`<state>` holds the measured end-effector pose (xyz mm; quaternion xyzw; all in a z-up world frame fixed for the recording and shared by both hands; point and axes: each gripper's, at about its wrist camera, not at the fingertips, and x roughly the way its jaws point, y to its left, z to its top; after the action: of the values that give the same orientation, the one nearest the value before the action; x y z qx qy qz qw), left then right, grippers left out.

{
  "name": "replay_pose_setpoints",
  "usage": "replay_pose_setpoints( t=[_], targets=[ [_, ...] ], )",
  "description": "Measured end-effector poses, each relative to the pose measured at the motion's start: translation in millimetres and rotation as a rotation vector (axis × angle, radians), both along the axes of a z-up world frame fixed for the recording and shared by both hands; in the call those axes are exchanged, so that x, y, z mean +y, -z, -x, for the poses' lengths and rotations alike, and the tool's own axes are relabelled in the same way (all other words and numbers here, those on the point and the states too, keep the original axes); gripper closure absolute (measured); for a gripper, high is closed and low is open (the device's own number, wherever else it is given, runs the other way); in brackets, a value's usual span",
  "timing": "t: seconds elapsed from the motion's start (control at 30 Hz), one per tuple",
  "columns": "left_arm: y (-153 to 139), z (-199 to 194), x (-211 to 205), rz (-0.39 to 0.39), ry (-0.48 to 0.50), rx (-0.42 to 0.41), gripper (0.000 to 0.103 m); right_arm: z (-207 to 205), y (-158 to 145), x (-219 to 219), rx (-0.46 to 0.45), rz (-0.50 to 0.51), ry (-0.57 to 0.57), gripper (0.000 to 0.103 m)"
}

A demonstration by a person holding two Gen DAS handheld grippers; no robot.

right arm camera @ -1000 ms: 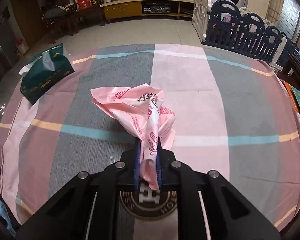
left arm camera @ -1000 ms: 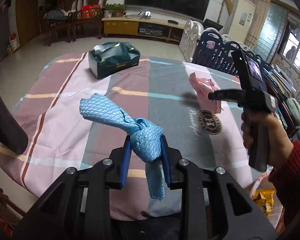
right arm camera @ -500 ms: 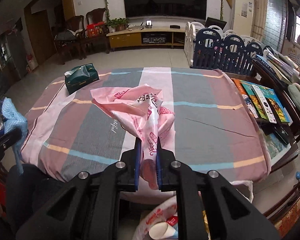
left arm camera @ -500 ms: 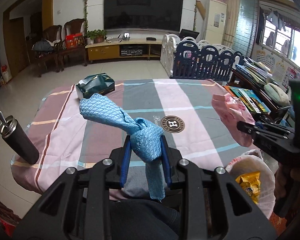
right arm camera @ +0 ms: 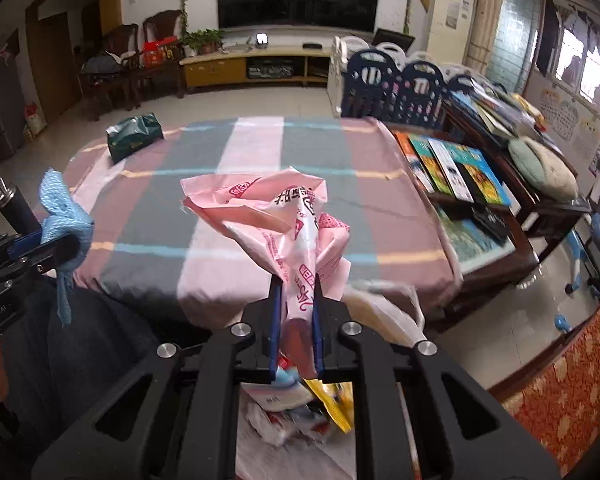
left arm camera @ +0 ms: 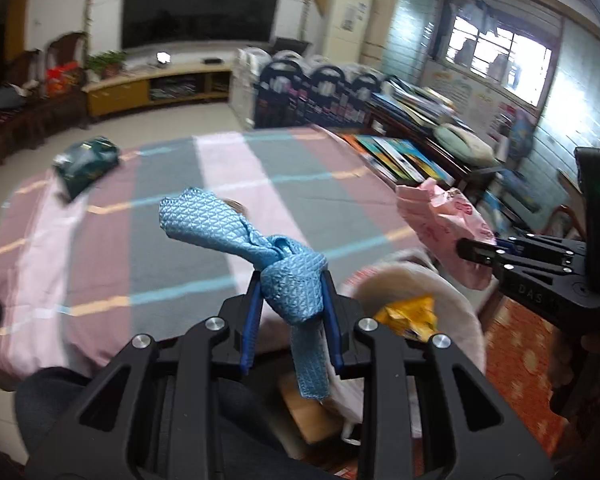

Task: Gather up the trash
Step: 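Grasp the pink plastic bag with the right tool and carry it over the bin, then drop the pink bag into the bin with the right tool while the left tool drops the blue cloth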

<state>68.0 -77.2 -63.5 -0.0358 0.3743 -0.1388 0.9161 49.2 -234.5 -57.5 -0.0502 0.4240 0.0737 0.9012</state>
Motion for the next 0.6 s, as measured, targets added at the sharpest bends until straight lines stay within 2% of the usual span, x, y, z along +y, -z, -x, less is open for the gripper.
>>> replay_pose_setpoints(
  t=[0.13,0.3,0.37,0.4,0.43,0.47,0.5,0.6],
  targets=[
    [23.2,-10.3,-39.5,0.063,0.138,0.112,0.074,16.5,28.2,-35.0,0.071,0.010,0.084,0.089],
    [37.2,-11.2,-83.5,0.087,0.270,0.163,0.073,31.1,51.5,-65.2,0.138,-0.050,0.133,0.089],
    [41.4,-10.2,-95.9,0.077,0.304,0.169,0.067,32.1,53.9,-71.5,0.155,-0.068,0.138,0.085],
    [42.9,-11.5,-101.8,0.068,0.309,0.173,0.064,33.8,53.6,-75.2,0.156,-0.080,0.147,0.078],
    [44.4,-11.7,-108.2,0.061,0.312,0.180,0.052,35.0,51.3,-79.7,0.154,-0.093,0.160,0.065],
    [45.6,-12.2,-111.3,0.060,0.312,0.189,0.039,34.9,48.6,-83.8,0.148,-0.104,0.175,0.058],
    [46.1,-12.5,-113.8,0.063,0.308,0.193,0.035,37.0,41.9,-88.9,0.133,-0.127,0.201,0.048],
    [40.8,-13.9,-111.4,0.054,0.289,0.192,0.029,43.9,20.6,-100.8,0.092,-0.197,0.256,0.042]
  ],
)
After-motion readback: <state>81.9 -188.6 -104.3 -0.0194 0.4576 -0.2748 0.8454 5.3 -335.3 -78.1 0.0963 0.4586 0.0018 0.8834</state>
